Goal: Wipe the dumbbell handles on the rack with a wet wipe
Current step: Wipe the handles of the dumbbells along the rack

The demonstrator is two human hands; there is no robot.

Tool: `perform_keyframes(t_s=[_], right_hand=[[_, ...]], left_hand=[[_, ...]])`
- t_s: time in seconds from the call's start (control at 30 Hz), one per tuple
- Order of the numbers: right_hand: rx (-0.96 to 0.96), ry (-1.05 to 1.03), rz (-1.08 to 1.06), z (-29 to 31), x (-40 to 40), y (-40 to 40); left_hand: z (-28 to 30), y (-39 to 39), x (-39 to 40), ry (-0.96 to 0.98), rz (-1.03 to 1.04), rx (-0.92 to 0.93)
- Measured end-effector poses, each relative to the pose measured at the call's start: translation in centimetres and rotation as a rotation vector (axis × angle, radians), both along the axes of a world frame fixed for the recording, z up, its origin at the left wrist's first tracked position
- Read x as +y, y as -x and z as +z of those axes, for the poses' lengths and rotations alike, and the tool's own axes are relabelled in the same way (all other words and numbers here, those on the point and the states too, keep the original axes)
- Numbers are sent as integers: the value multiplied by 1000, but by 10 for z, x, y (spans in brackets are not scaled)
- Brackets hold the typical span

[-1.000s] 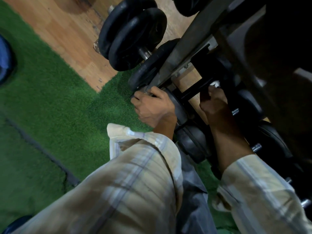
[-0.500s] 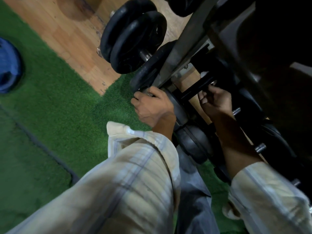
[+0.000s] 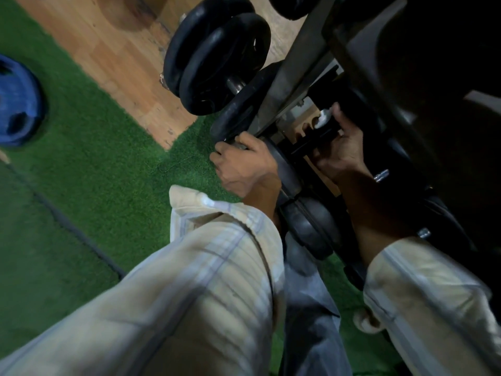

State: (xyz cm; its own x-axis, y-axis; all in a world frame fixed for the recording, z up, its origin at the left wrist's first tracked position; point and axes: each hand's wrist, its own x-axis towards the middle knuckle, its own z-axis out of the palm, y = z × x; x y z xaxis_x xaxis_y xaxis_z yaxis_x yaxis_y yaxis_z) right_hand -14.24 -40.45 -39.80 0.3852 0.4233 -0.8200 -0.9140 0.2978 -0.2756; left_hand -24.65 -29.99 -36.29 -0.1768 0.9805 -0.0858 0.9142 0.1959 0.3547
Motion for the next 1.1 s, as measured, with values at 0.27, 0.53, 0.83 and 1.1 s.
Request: perform_keyframes(t_s=[0.27,0.53,0.83,1.1], right_hand=[[-89,131,213,10,7,13],[-398,573,568,31,-11,50],[-1061,1034,613,40,-6,62],[-1423,1362,652,50,1,23]], left_hand=[[1,-2,1,17,10,0],[0,1,0,-33,1,-14],[-1,0,0,15,9,17],[-1,0,0,23,-1,-2]])
